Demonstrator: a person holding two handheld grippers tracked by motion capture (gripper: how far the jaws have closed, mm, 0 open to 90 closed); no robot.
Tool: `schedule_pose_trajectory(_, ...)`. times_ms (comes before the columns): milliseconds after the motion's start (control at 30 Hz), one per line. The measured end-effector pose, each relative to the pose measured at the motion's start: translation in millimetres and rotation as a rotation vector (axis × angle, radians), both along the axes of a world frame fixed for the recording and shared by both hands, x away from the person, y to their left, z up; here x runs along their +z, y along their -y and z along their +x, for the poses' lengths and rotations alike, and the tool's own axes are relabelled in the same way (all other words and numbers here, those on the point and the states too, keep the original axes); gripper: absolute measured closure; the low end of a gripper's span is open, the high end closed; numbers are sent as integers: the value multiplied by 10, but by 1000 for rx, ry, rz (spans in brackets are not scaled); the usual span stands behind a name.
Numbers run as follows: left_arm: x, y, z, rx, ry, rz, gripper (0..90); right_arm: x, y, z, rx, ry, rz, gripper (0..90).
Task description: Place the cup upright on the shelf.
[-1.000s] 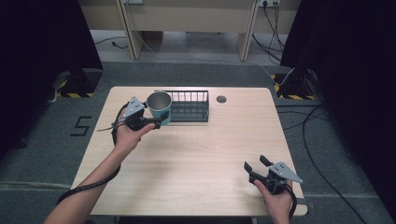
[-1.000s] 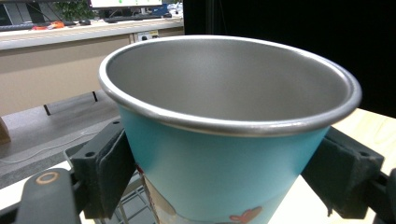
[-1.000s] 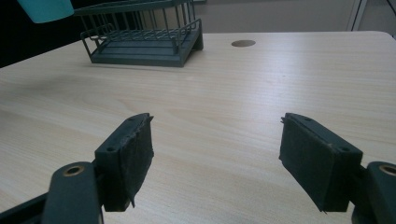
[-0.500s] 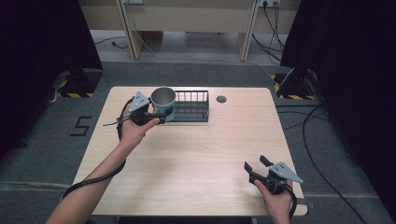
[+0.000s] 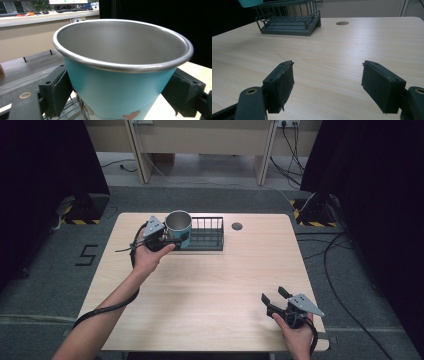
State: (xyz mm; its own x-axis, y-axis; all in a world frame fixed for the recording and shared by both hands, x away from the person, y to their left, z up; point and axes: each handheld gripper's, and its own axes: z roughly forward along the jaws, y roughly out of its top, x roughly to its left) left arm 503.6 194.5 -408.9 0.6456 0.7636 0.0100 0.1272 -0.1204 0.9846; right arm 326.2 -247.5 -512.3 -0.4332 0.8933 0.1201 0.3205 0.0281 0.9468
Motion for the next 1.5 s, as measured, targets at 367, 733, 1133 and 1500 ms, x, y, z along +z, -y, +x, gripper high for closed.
schedule_pose_trajectory(367,98,68,103,14,16,0,159,0,3,-2,3,0,2,264)
schedule_pose_trajectory(733,108,111,236,36,5,-4,159,-1,7,-1,5,-1,4,265)
schedule_pose_trajectory(1133,102,189,406,58,-10,-4,159,-1,9,-1,6,0,6,266)
schedule_pose_trajectory(1500,93,229,580,86,-24,-1,159,-1,6,-9,11,3,1,266)
